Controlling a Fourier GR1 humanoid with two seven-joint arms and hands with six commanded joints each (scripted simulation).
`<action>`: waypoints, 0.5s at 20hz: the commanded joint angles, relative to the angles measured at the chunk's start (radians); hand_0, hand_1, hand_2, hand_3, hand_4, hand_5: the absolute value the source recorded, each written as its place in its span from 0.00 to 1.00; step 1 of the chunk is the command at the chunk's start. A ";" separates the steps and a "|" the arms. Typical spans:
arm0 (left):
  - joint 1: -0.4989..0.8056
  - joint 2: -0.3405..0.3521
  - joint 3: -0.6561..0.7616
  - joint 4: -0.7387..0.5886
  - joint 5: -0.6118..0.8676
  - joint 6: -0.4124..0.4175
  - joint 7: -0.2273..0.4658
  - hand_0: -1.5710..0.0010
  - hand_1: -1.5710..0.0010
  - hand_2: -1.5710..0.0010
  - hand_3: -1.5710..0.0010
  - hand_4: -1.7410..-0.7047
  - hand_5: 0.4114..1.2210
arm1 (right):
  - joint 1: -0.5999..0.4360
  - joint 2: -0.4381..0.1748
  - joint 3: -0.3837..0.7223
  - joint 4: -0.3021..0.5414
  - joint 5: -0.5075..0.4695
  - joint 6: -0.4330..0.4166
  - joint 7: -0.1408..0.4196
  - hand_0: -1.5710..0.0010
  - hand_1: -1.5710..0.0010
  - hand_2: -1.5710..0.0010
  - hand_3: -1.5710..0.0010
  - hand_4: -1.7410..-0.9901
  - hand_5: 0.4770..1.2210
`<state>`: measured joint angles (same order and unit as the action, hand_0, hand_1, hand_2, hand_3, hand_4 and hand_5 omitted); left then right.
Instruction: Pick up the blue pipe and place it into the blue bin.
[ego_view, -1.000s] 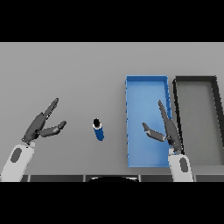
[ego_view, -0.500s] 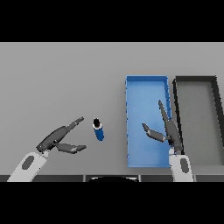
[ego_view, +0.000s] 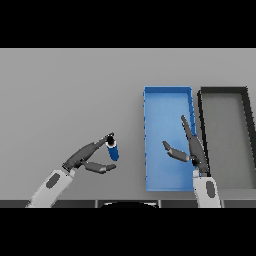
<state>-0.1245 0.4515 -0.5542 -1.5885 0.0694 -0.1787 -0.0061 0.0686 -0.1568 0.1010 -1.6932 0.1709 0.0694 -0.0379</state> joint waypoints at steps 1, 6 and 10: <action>-0.005 -0.020 -0.002 0.029 -0.002 0.001 -0.011 1.00 1.00 1.00 1.00 0.59 0.09 | 0.014 -0.003 -0.002 -0.002 -0.007 0.007 -0.015 1.00 1.00 1.00 1.00 0.71 0.10; -0.037 -0.110 -0.011 0.128 -0.029 0.035 -0.040 1.00 1.00 1.00 1.00 0.60 0.10 | 0.004 0.007 0.000 -0.007 -0.010 0.003 -0.009 1.00 1.00 1.00 1.00 0.72 0.10; -0.063 -0.170 -0.012 0.194 -0.032 0.043 -0.098 1.00 1.00 0.97 0.99 0.60 0.16 | 0.014 -0.004 -0.003 -0.004 -0.002 0.003 -0.009 1.00 1.00 1.00 1.00 0.73 0.10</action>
<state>-0.1873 0.2816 -0.5657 -1.3949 0.0378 -0.1354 -0.1044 0.0834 -0.1607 0.0977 -1.6972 0.1686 0.0721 -0.0456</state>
